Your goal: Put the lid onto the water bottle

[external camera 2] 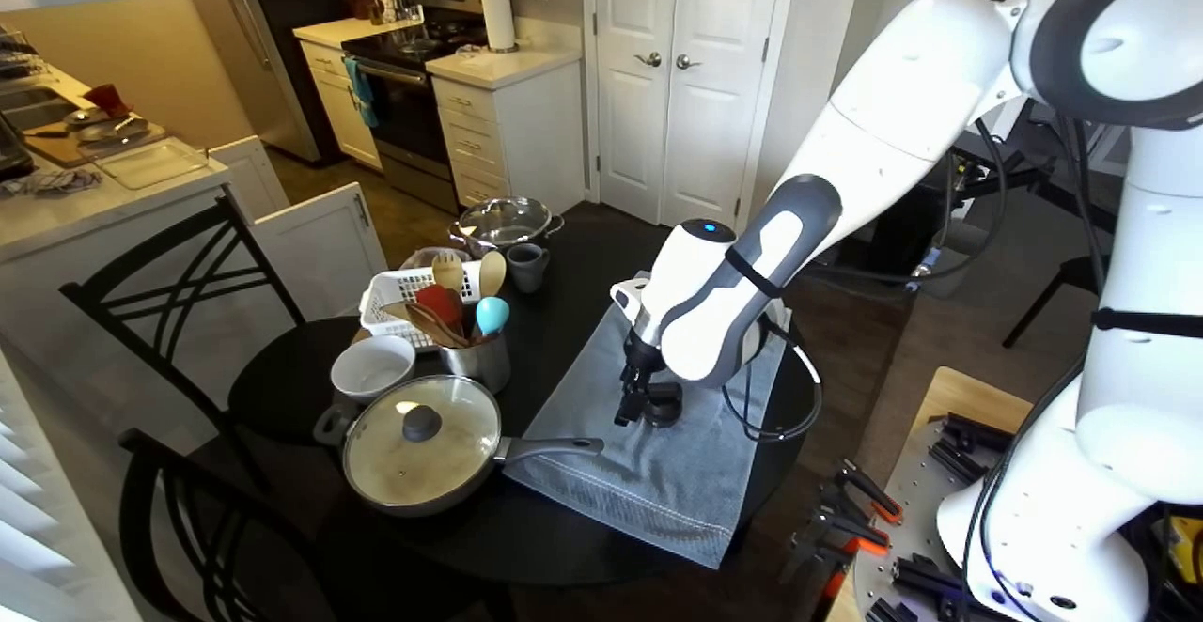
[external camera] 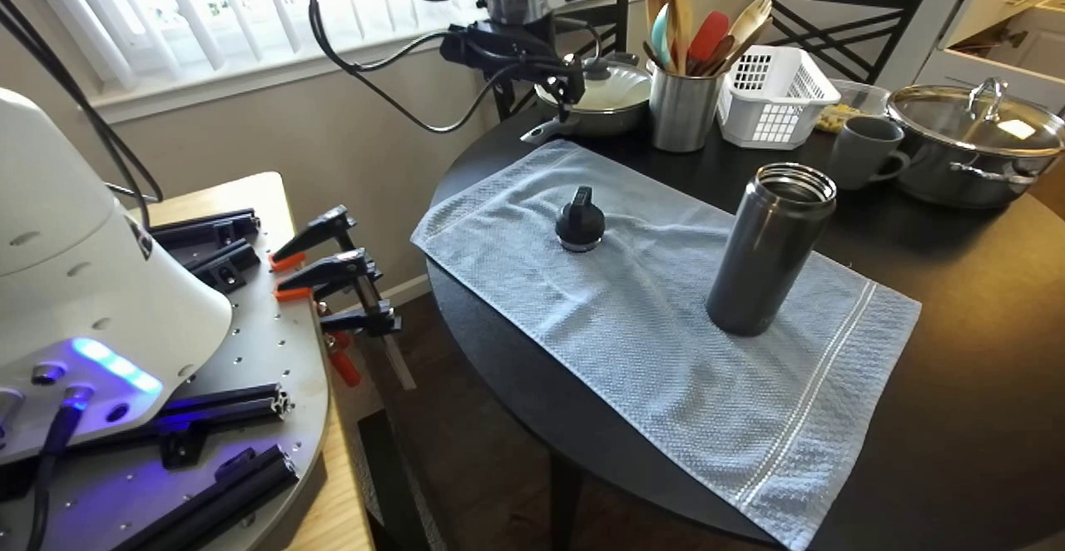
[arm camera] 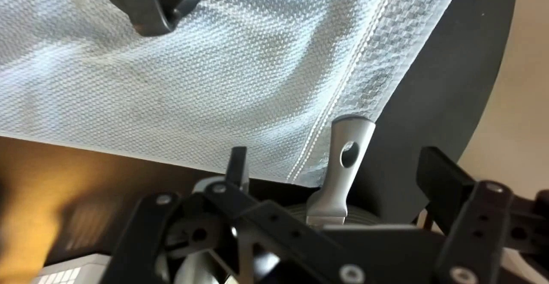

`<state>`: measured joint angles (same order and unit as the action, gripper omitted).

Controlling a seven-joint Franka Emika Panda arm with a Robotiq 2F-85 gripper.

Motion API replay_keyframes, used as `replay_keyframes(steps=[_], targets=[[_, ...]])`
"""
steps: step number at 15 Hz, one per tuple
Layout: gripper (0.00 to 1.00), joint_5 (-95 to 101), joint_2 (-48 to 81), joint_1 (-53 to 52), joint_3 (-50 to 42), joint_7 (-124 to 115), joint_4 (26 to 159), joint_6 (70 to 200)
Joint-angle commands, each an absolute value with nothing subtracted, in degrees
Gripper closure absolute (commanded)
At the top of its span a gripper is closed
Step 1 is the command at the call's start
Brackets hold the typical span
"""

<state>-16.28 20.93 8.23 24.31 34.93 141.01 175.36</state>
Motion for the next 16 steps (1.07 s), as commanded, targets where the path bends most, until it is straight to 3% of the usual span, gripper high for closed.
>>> replay_keyframes(steps=[1,8,16], targets=[[0.00,-8.7,24.2,12.4,22.8,34.9,137.0,169.2],[0.00,7.5,23.7,3.2,6.4,27.3,132.7,163.9],[0.00,9.6,26.7,2.6,6.7,27.4,131.5,160.5]])
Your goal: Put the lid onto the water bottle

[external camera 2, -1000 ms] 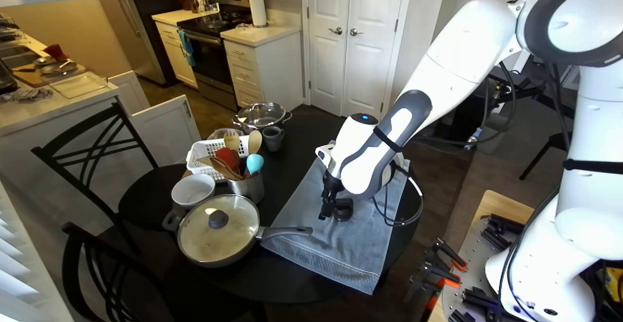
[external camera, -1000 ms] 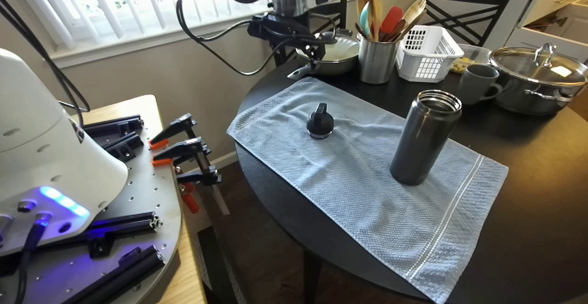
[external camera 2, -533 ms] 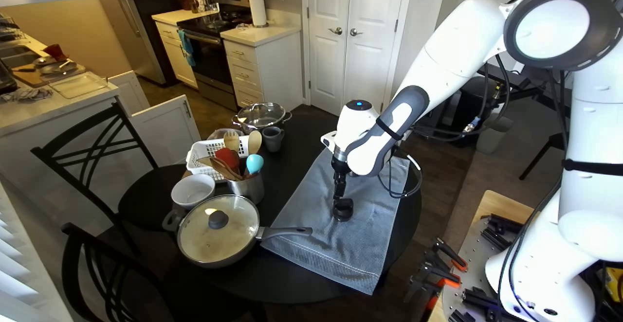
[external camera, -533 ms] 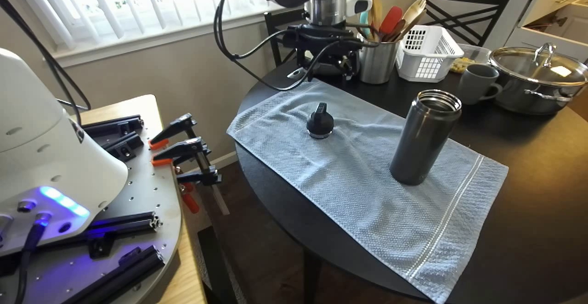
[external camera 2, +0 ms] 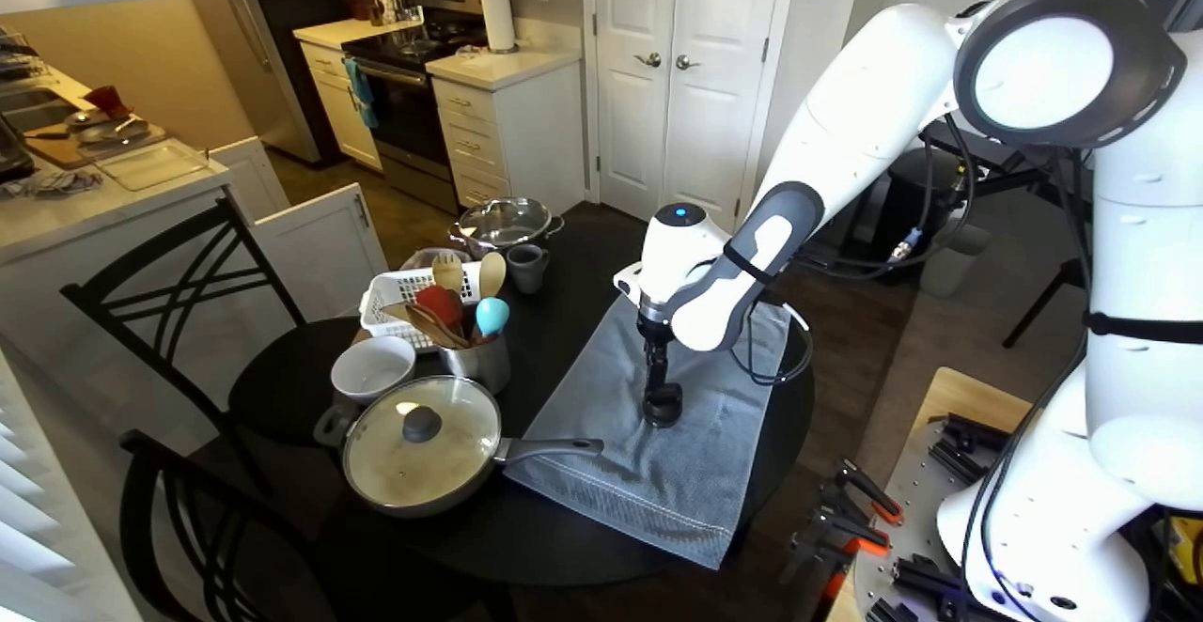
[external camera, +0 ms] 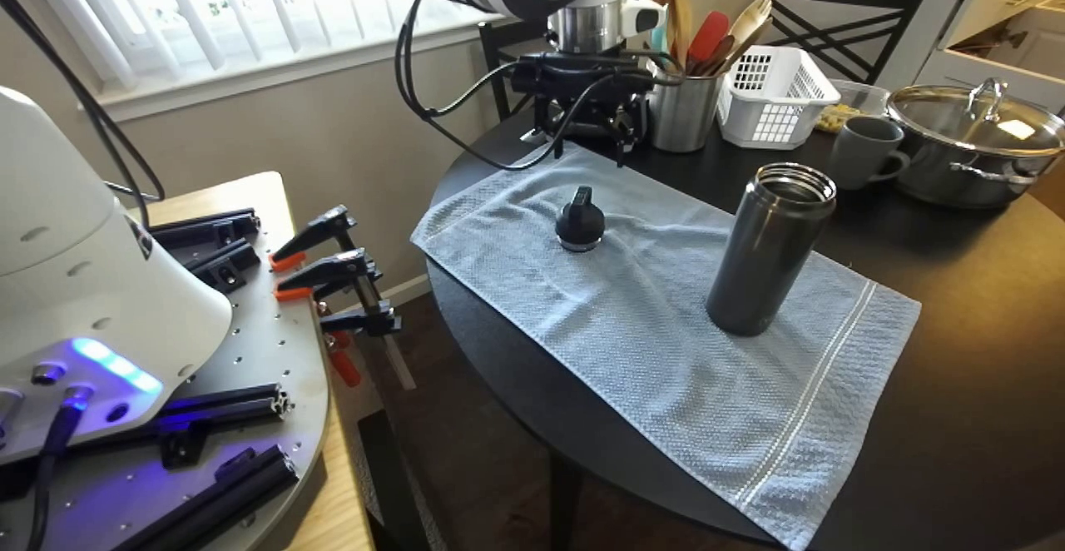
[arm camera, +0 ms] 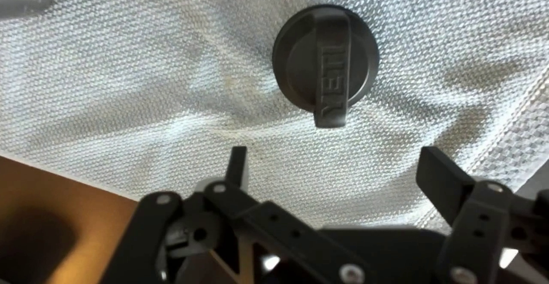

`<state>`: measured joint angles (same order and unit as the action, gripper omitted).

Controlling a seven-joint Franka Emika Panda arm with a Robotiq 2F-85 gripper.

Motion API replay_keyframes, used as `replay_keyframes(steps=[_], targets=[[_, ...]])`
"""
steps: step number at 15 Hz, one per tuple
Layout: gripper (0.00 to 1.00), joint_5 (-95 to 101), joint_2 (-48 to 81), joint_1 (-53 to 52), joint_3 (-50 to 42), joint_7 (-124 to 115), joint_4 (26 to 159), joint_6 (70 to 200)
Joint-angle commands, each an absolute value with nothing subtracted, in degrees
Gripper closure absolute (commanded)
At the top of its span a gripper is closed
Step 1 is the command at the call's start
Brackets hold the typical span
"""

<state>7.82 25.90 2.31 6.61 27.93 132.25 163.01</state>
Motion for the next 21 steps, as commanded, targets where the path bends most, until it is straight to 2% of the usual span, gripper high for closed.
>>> replay_keyframes(steps=[1,18,19,20,21], targets=[[0.00,9.7,26.9,2.7,6.6,27.7,131.4,160.0],[0.00,9.5,33.6,3.7,6.4,27.1,128.7,160.1],[0.05,9.4,33.4,3.9,6.4,27.2,128.7,160.2],[0.26,9.3,33.4,4.0,6.5,27.2,128.5,160.1],[0.33,9.2,33.2,4.3,6.7,27.5,128.5,160.3]])
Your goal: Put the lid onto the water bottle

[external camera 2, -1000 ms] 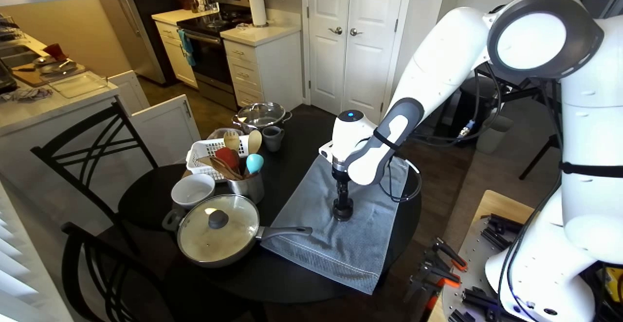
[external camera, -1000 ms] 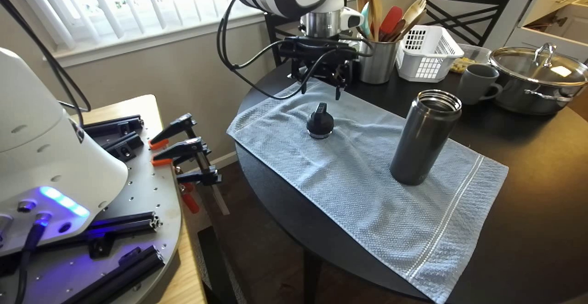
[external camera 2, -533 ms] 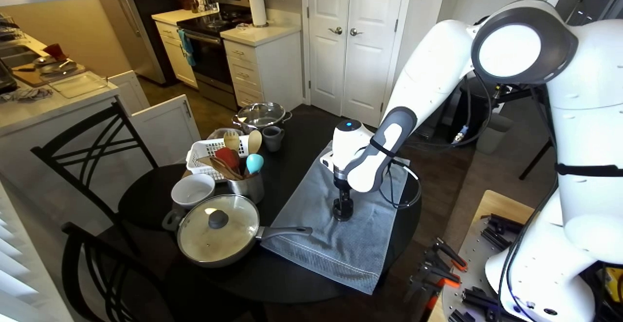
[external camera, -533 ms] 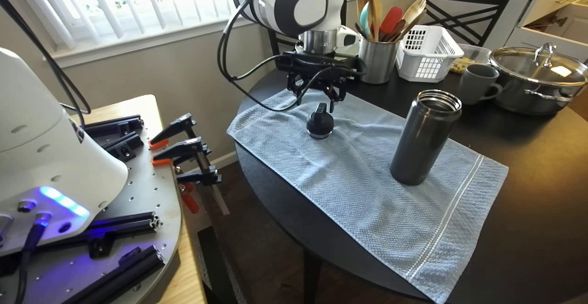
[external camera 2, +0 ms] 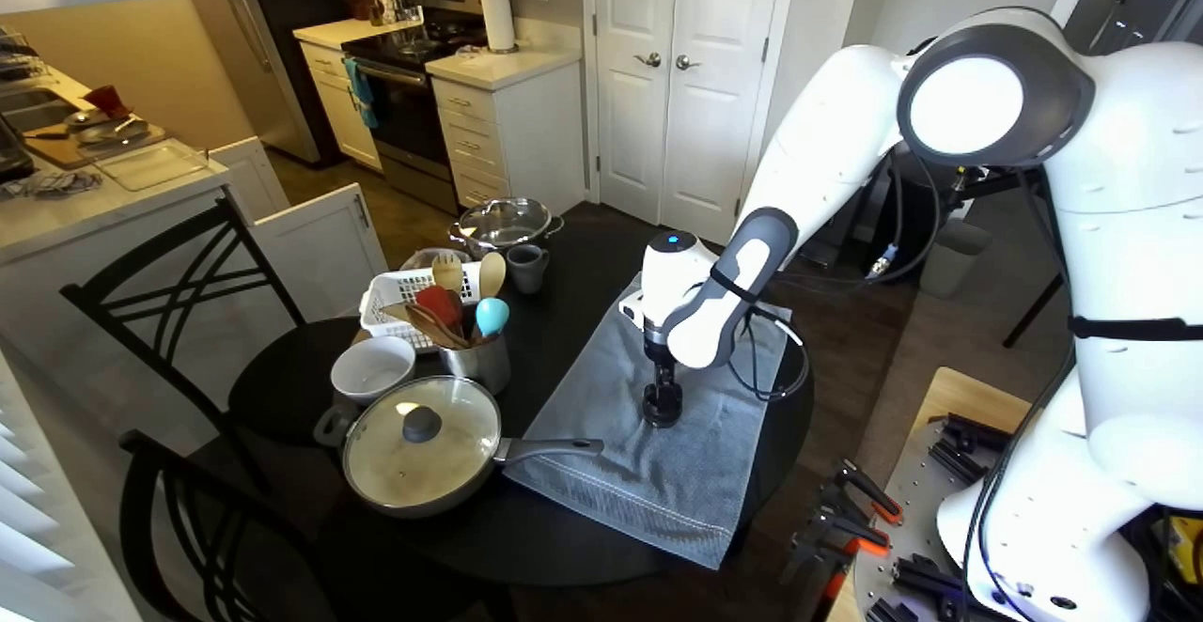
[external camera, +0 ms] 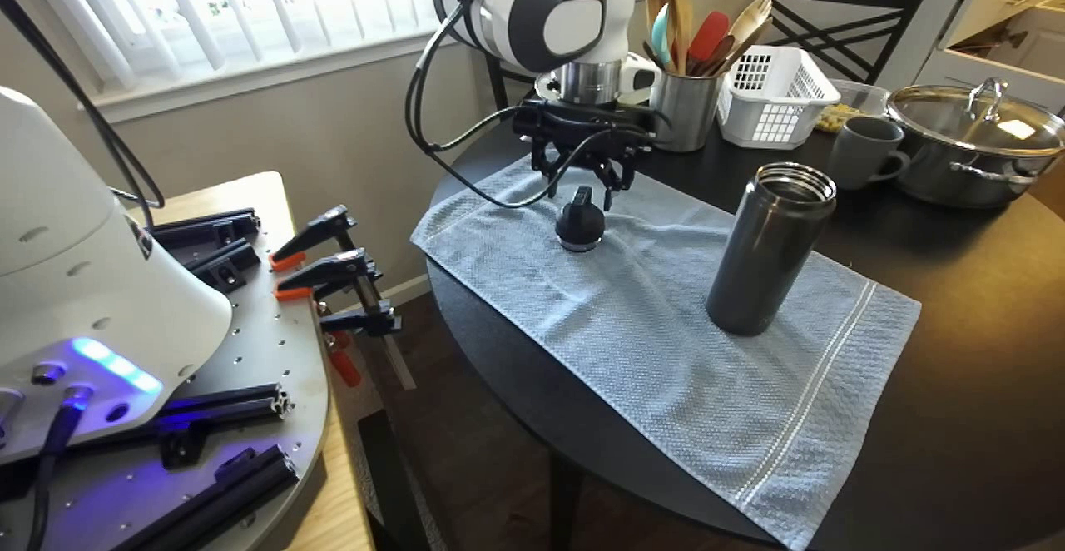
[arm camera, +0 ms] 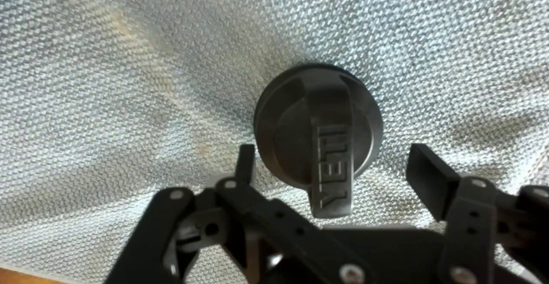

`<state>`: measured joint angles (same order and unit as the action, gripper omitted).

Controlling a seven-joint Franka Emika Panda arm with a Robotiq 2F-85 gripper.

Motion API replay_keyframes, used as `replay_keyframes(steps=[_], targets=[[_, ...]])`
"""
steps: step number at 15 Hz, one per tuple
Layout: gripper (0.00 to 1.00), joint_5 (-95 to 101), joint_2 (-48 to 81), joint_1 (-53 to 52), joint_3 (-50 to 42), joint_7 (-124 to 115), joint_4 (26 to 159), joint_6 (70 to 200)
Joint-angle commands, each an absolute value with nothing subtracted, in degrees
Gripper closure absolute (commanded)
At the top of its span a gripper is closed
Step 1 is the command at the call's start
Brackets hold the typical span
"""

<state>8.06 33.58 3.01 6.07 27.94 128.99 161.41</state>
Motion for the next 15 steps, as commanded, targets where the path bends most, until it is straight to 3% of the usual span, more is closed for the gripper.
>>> replay_keyframes(steps=[1,10,15], targets=[[0.40,9.1,33.1,4.5,6.9,27.6,128.5,160.3],[0.98,9.2,32.8,4.6,7.1,27.7,128.0,159.8],[0.94,10.4,29.8,2.4,4.9,25.5,128.5,157.8]])
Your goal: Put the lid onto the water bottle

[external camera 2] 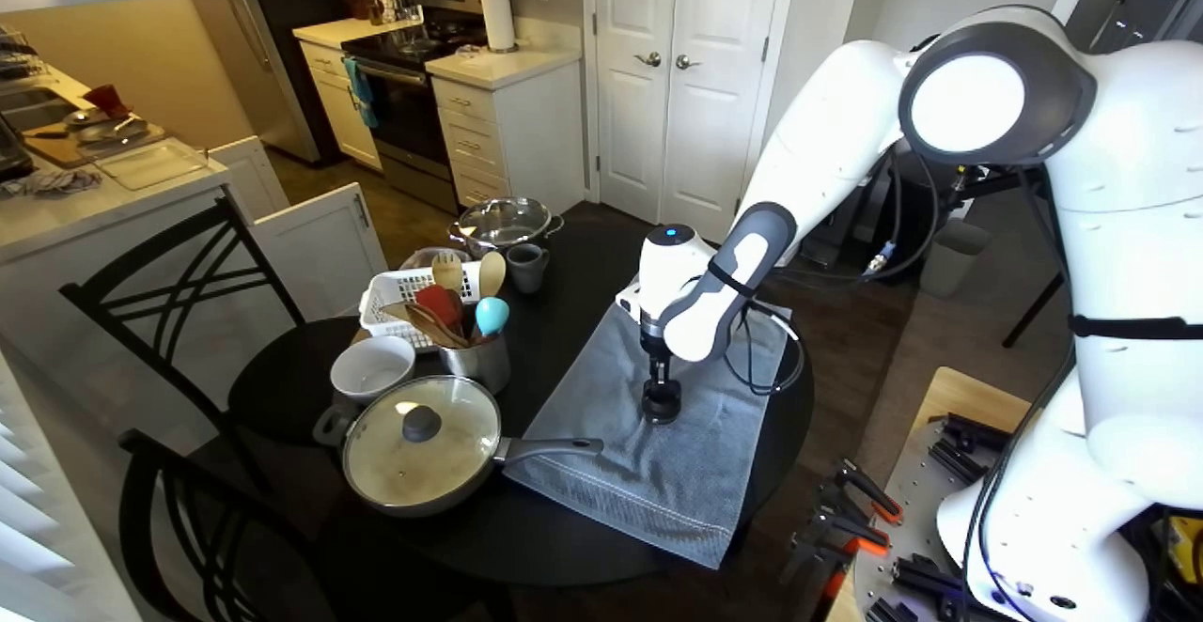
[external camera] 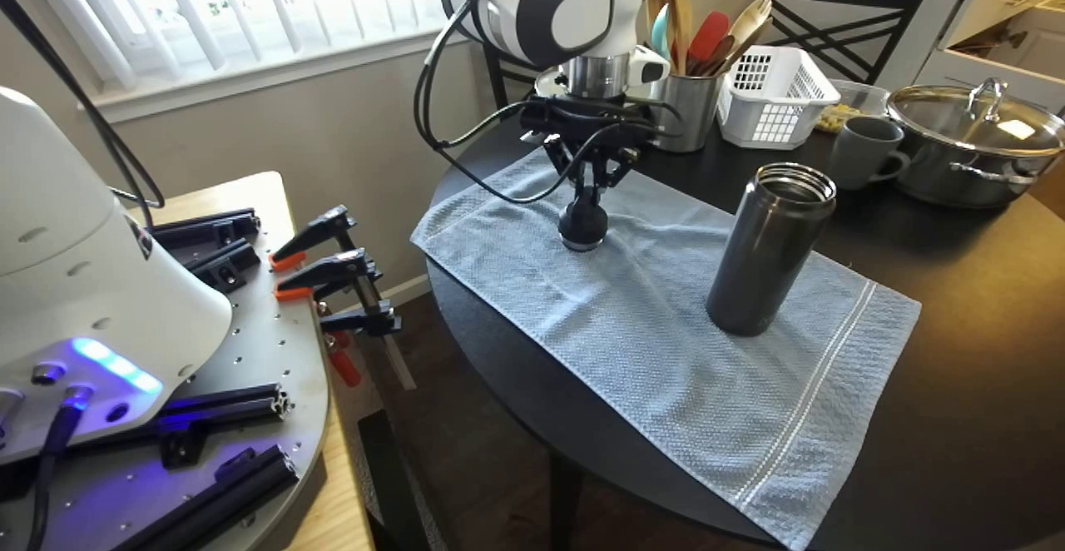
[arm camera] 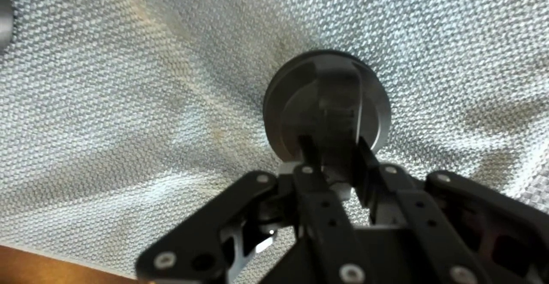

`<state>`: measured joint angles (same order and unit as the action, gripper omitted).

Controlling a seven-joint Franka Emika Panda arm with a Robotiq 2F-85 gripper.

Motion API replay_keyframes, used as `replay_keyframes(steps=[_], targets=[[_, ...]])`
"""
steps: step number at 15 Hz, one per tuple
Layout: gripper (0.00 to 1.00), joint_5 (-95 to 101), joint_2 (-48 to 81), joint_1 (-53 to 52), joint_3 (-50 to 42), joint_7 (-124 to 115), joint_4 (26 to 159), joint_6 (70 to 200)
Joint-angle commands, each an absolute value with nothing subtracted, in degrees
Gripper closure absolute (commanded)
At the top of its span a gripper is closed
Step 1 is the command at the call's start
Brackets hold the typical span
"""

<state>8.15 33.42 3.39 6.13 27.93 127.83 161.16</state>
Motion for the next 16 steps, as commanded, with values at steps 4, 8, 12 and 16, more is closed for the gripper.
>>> replay_keyframes(steps=[4,8,12,16], targets=[[0.94,11.8,22.9,0.7,2.8,23.1,128.4,151.4],[0.94,13.7,16.0,0.0,1.0,21.3,125.8,143.8],[0.94,15.4,12.3,1.2,-0.7,20.3,122.6,139.6],[0.94,15.1,11.2,2.9,-3.2,19.9,120.1,138.5]])
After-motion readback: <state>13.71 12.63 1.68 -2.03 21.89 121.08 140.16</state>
